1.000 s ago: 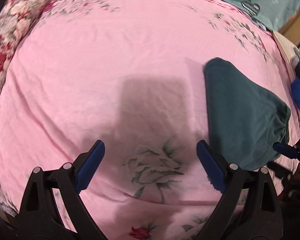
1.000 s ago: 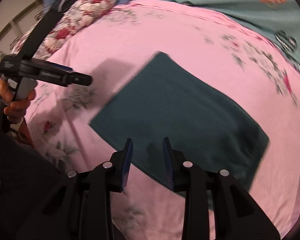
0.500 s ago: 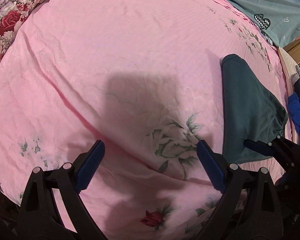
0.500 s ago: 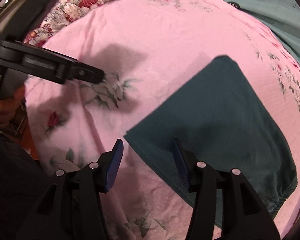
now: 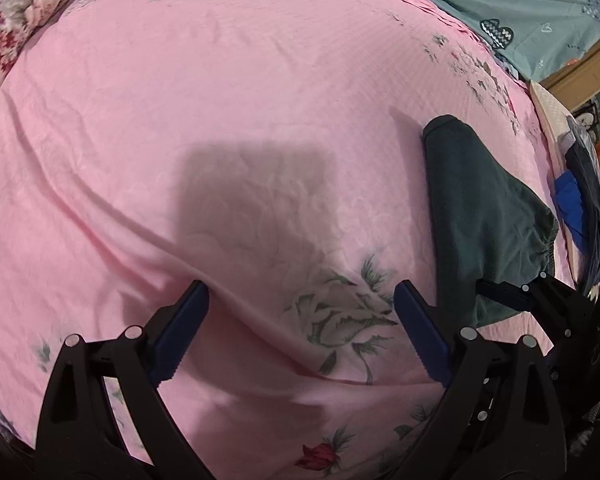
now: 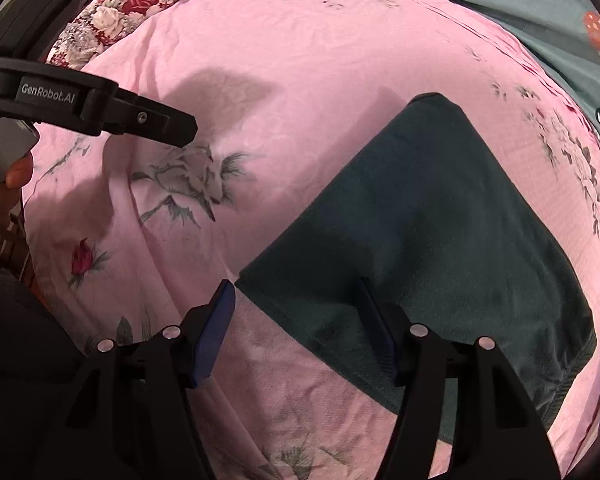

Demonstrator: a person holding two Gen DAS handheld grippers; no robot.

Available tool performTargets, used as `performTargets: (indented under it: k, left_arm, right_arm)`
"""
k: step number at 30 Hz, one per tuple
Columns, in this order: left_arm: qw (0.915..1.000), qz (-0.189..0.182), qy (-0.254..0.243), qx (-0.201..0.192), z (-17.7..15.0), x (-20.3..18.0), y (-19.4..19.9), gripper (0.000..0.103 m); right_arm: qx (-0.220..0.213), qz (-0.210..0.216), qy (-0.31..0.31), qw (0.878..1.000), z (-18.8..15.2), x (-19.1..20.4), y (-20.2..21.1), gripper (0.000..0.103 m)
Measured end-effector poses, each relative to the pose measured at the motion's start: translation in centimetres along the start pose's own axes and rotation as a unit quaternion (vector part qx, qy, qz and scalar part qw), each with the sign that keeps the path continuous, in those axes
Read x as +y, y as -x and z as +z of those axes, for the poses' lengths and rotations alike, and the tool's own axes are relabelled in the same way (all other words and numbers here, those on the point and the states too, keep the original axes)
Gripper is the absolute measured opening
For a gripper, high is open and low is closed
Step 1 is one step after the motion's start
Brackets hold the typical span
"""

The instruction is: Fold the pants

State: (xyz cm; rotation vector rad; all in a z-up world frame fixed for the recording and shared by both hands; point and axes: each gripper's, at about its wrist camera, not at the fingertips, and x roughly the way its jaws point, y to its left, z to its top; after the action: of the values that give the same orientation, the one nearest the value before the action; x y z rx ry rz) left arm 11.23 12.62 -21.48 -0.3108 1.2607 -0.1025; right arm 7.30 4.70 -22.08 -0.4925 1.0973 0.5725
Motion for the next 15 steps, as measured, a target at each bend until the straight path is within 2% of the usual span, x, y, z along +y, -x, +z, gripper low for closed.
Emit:
performTargets:
  k: [4,7,10,11,14,15]
  left_arm:
    - [0.9996,-0.010,-0.026,0.004,0.6,-0.1,-0.1,0.095]
    - [0.9991,-0.022,-0.031,0.017,0.9,0.1,-0.4,0.096]
    - [0.9985,-0.033,-0.036,0.027,1.2,0.3,-0.8,0.096]
    - [0.9983,-0.034,-0.037,0.030,1.2,0.2,-0.9,0.096]
    - [0.9975,-0.041,-0.045,0.036,1.4,-0.3,-1.3,0.096]
    - [0.9972,-0.044,-0.048,0.037,1.5,-0.6,-1.4,0.097]
  right_arm:
    - [0.002,-0.023,-0.020,1.000,0.0,0.5,-0.1,0.063]
    - [-0.001,-0.053,-0.021,0.998,-0.2,1.4,-0.1,0.059]
    - [-0.008,-0.067,-0.034,0.997,-0.6,1.6,0.1,0.045]
    - [-0.010,-0.063,-0.046,0.997,-1.0,1.4,0.3,0.035]
    - [-0.018,-0.052,-0.085,0.995,-1.4,0.6,1.1,0.018]
    - [-0.022,-0.049,-0.096,0.994,-1.5,0.3,1.4,0.016]
